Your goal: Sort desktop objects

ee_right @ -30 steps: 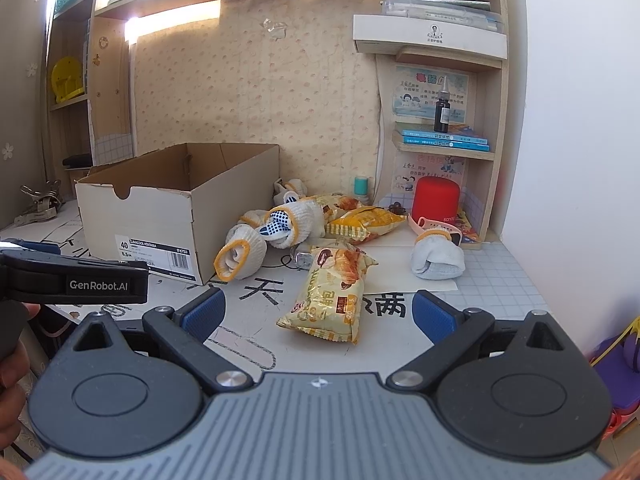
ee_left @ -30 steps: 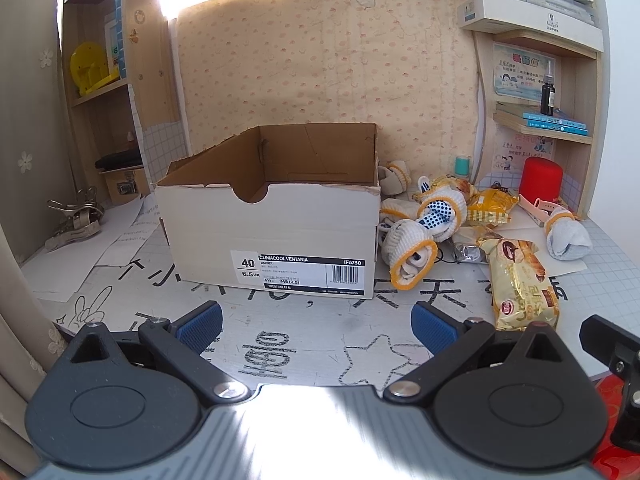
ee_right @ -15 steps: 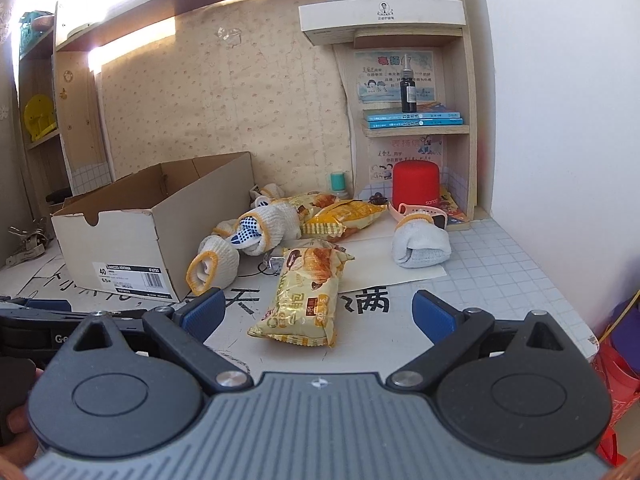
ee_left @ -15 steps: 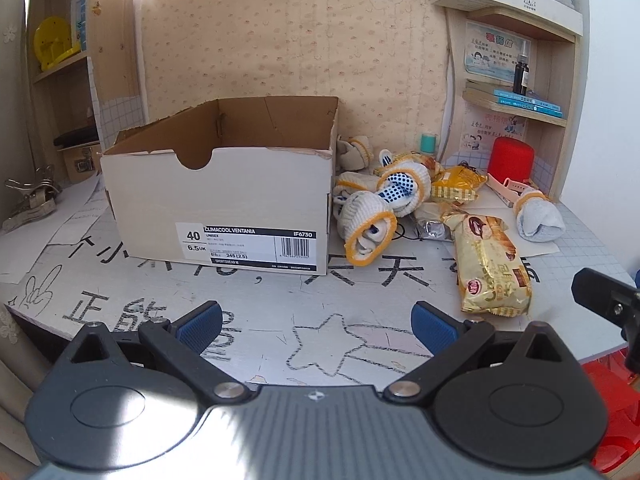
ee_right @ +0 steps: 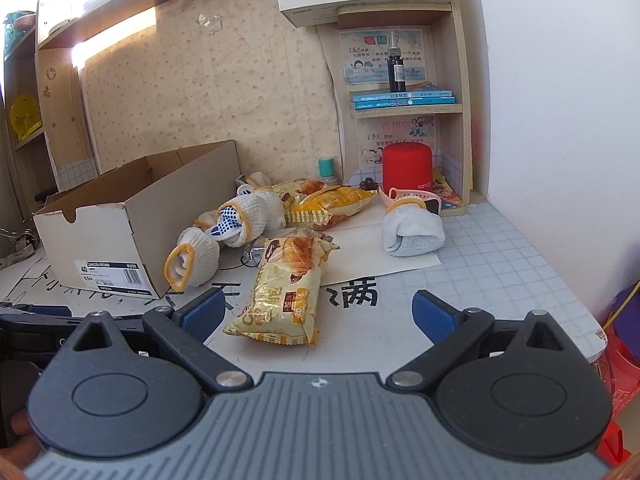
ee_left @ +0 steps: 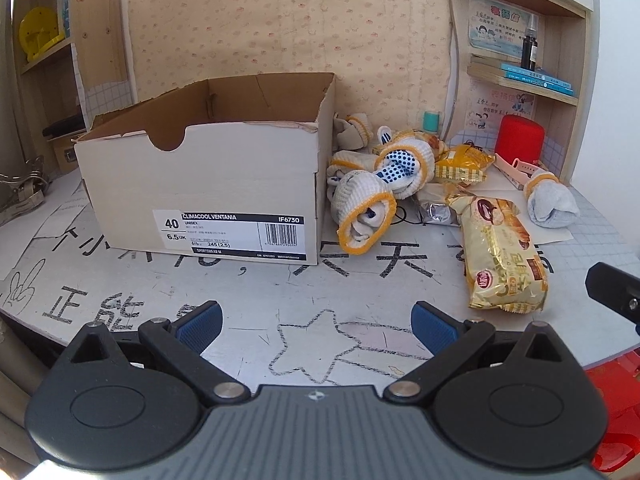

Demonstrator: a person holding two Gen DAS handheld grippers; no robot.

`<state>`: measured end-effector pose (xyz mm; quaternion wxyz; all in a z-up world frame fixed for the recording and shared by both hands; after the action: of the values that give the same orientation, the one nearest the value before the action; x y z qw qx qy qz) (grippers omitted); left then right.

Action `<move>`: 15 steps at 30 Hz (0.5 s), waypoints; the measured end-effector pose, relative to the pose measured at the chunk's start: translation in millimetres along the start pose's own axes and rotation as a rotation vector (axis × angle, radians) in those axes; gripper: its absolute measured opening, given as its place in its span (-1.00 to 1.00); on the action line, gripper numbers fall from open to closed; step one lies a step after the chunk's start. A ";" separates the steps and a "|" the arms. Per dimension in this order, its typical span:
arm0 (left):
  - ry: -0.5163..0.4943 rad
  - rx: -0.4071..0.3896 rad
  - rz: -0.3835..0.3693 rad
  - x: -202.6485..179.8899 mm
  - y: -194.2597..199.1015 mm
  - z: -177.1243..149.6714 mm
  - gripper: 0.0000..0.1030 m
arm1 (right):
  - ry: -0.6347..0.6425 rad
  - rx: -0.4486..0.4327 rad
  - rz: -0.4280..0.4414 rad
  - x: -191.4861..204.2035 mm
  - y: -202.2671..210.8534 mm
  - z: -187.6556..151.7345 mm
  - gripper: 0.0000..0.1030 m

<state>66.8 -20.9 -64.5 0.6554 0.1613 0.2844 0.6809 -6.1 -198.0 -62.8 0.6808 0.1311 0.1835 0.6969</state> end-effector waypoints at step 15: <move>0.131 -0.063 -0.231 1.8 -4.0 -1.8 1.00 | -0.022 0.011 -0.014 -10.1 -13.8 -0.3 0.89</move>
<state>68.8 -19.5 -68.6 0.7142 0.0619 0.3218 0.6185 6.6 -208.0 -68.4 0.6868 0.1413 0.1807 0.6897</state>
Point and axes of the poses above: each gripper's, at about its wrist camera, not at the fingertips, and y roughly against the way its jaws point, x to its left, z to its top, the point moved 4 cm from there along -y, roughly the way its jaws point, and after that the axes turned 13 degrees about y, right-handed, at the moved point
